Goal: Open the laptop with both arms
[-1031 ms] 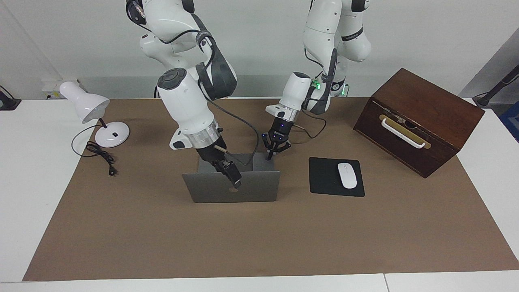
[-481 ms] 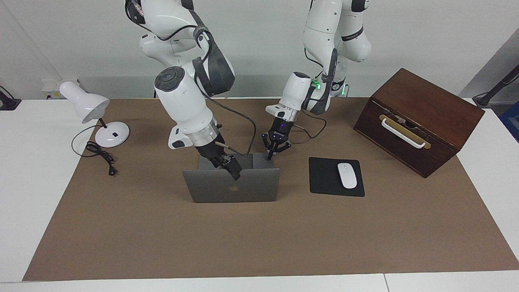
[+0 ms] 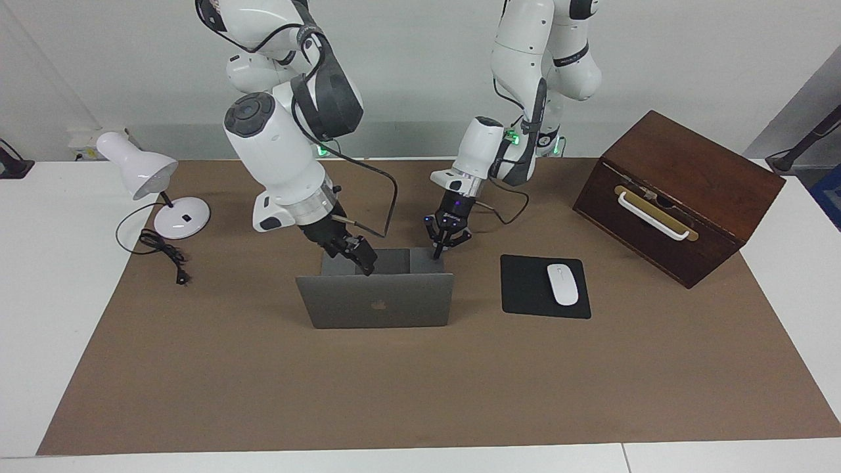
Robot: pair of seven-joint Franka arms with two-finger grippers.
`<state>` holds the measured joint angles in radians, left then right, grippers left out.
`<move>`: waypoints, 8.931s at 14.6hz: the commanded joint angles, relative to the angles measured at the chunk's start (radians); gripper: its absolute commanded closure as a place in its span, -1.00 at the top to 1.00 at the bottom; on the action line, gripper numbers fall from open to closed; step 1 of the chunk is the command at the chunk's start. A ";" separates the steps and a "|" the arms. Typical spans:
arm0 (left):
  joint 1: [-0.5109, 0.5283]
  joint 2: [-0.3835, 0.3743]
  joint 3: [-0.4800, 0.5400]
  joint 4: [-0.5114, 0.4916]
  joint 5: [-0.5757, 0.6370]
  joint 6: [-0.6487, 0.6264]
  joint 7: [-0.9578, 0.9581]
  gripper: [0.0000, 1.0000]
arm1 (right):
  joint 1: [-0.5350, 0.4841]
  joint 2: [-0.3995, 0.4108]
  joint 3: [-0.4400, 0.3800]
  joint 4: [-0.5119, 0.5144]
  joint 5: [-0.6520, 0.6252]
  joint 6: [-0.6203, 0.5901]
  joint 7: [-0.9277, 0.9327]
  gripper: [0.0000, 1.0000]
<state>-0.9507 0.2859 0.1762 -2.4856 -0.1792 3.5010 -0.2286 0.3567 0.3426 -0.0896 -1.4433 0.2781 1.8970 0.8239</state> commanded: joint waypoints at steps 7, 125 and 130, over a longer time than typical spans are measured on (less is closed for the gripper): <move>0.036 -0.048 0.003 0.030 -0.033 -0.002 0.001 -1.00 | -0.019 -0.118 -0.070 -0.006 -0.120 -0.216 -0.394 1.00; 0.964 -0.310 -0.199 0.823 0.184 -1.781 0.202 1.00 | -0.414 -0.428 -0.004 -0.247 -0.289 -0.360 -0.922 1.00; 0.966 -0.330 -0.201 0.798 0.184 -1.843 0.207 1.00 | -0.413 -0.422 -0.002 -0.246 -0.289 -0.357 -0.921 1.00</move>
<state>0.0298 -0.0078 -0.0332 -1.6492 -0.0174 1.6743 -0.0164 -0.0466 -0.0728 -0.0973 -1.6838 -0.0327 1.5340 -0.1149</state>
